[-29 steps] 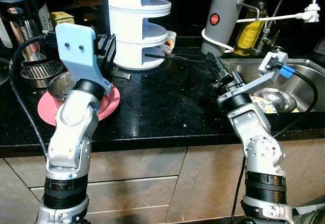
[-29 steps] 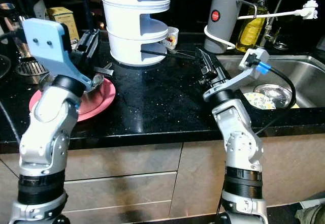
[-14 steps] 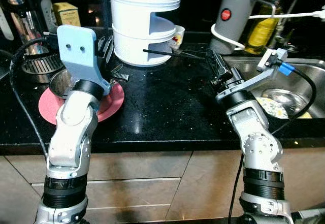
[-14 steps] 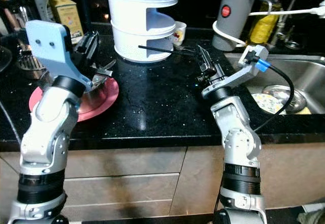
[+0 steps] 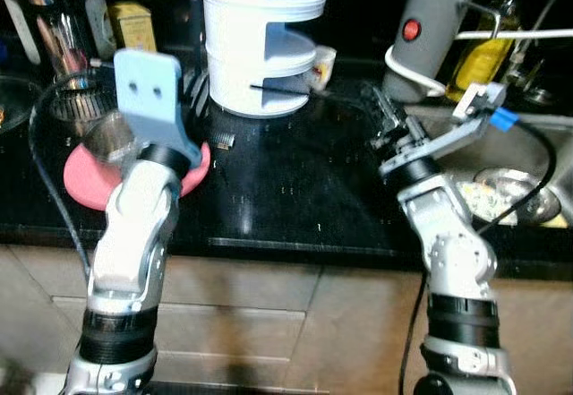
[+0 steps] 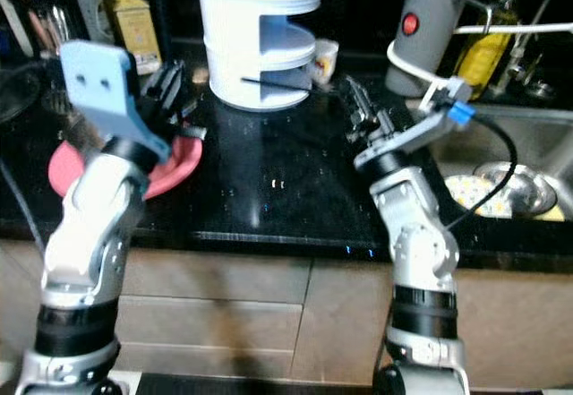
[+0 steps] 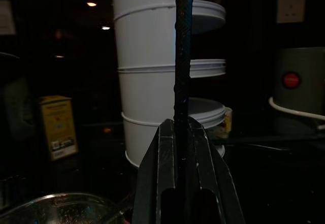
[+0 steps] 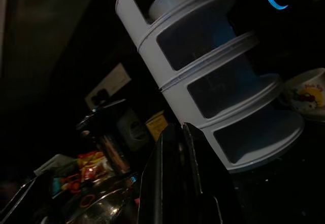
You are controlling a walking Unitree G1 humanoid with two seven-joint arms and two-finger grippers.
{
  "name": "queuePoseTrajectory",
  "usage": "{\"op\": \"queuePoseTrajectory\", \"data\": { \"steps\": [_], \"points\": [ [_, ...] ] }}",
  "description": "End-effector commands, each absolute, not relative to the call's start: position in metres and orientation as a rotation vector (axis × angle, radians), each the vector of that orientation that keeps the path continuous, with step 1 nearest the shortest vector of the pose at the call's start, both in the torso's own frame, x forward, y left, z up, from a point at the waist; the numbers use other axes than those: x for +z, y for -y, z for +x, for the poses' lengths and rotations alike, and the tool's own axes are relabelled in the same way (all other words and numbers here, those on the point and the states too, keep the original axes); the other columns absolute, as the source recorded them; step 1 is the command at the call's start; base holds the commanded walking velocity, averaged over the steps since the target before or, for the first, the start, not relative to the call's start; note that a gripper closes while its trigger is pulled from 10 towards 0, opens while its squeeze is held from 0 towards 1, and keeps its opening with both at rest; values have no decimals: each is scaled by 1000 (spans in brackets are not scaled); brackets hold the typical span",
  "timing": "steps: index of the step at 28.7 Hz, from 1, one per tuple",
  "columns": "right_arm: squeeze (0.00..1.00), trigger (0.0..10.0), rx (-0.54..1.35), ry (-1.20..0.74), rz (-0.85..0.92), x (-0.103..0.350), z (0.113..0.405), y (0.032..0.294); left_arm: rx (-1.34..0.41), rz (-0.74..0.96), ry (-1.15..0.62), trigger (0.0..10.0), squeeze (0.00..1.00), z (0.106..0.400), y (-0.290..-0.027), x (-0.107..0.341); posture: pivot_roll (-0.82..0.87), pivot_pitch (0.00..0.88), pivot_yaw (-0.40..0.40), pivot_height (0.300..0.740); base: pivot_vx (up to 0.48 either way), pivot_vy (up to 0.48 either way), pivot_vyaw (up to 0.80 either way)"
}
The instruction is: Kitchen organization
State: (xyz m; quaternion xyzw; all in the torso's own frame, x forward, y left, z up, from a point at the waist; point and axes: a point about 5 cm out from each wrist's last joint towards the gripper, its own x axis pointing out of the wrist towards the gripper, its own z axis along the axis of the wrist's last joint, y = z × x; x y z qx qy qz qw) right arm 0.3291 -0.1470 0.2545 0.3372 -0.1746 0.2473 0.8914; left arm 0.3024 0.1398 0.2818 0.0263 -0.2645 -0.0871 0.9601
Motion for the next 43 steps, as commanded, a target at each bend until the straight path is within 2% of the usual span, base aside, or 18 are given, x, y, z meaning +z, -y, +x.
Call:
{"op": "queuePoseTrajectory", "data": {
  "steps": [1, 10, 20, 29, 43],
  "points": [
    [0, 10000, 488, 374, 696, 254, 329, 153, -200, 58, 536, 10000, 0, 304, -135, 282, 73, 0, -75, 740, 0, -412, 0],
    [0, 10000, 498, 369, 690, 255, 331, 151, -201, 57, 537, 10000, 0, 304, -135, 283, 74, 0, -79, 740, 0, -413, 0],
    [0, 10000, 486, 349, 557, 252, 331, 146, -199, 48, 541, 10000, 0, 304, -136, 283, 73, 0, -78, 740, 0, -416, 0],
    [0, 10000, 480, 344, 514, 251, 331, 145, -198, 40, 541, 10000, 0, 304, -136, 283, 70, 0, -78, 740, 0, -402, 0],
    [0, 10000, 485, 339, 455, 252, 331, 141, -192, -4, 551, 10000, 0, 304, -137, 284, 66, 0, -83, 740, 0, 0, 0]
  ]
}}
